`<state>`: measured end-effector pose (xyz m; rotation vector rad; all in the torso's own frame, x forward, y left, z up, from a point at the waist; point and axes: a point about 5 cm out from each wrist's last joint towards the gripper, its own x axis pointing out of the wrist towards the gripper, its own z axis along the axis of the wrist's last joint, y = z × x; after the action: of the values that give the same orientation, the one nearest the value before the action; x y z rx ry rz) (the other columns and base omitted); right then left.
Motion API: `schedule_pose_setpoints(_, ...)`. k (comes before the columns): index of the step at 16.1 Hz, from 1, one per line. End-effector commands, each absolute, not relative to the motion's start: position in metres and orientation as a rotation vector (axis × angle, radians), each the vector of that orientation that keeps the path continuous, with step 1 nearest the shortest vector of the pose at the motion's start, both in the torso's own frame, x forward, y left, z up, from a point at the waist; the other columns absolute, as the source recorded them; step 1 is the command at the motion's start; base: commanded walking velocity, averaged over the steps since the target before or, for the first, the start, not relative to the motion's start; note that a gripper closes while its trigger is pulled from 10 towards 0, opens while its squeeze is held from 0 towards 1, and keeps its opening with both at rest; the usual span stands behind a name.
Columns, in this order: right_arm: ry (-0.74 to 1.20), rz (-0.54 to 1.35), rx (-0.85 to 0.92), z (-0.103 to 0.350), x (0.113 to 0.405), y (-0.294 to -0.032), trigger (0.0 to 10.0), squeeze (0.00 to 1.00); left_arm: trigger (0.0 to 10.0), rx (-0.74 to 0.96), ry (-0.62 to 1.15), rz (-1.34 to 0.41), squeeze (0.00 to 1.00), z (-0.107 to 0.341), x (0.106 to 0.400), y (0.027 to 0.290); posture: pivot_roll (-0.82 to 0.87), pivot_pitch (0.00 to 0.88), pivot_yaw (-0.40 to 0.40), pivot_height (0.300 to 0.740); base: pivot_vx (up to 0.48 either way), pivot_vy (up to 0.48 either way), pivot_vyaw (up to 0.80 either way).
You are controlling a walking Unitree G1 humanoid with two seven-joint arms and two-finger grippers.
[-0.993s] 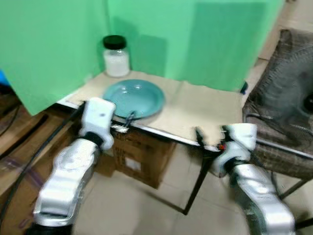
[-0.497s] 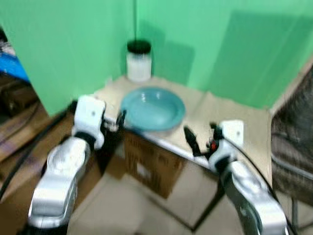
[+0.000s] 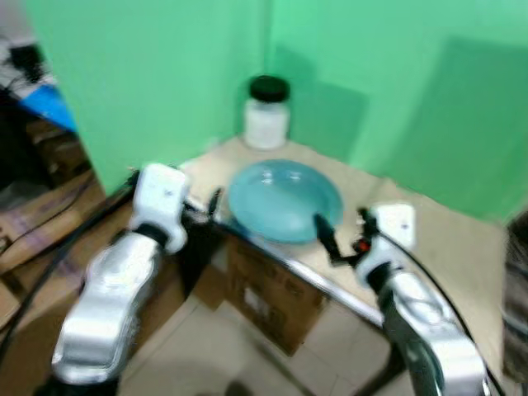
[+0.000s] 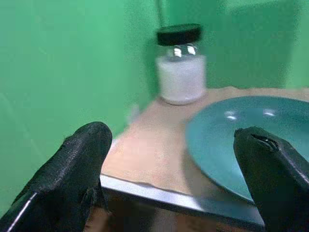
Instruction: Setting the table
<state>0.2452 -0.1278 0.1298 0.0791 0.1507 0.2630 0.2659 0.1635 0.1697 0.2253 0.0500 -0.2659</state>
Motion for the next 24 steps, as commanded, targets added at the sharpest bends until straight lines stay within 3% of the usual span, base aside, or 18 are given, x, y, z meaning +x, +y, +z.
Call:
schedule_pose_setpoints(1,0.153,0.203,0.075,0.129,0.246,-0.142,10.0,0.00,10.0,0.217,0.033,-0.307,0.00,0.172,0.266,0.153,0.12,0.000,-0.036,0.740,0.341,0.000,0.00)
schedule_pose_setpoints(9,0.163,0.150,0.127,0.129,0.254,-0.146,10.0,0.00,10.0,0.276,0.041,-0.437,0.00,0.171,0.273,0.148,0.13,0.000,-0.040,0.740,0.337,0.000,0.00)
schedule_pose_setpoints(13,0.213,0.137,0.133,0.125,0.253,-0.154,10.0,0.00,10.0,0.347,0.076,-0.607,0.00,0.159,0.272,0.136,0.11,0.000,-0.032,0.740,0.000,0.000,0.00)
schedule_pose_setpoints(19,0.285,0.171,0.216,0.122,0.265,-0.160,10.0,0.00,10.0,0.436,0.151,-0.614,0.00,0.131,0.275,0.151,0.10,0.000,-0.040,0.740,0.000,0.000,0.00)
schedule_pose_setpoints(20,0.292,0.185,0.241,0.122,0.268,-0.159,10.0,0.62,10.0,0.442,0.159,-0.619,0.00,0.128,0.275,0.152,0.10,0.000,-0.040,0.740,0.000,0.000,0.00)
schedule_pose_setpoints(21,0.296,0.189,0.254,0.122,0.270,-0.159,10.0,0.62,10.0,0.444,0.161,-0.620,0.00,0.126,0.275,0.152,0.10,0.000,-0.040,0.740,0.000,0.000,0.00)
schedule_pose_setpoints(22,0.299,0.215,0.337,0.124,0.276,-0.159,10.0,1.00,10.0,0.449,0.172,-0.623,0.00,0.122,0.275,0.154,0.10,0.000,-0.046,0.740,0.000,0.000,0.00)
schedule_pose_setpoints(24,0.339,0.222,0.374,0.122,0.281,-0.160,10.0,1.00,10.0,0.476,0.203,-0.618,0.00,0.115,0.274,0.159,0.10,0.000,-0.049,0.740,0.000,0.000,0.00)
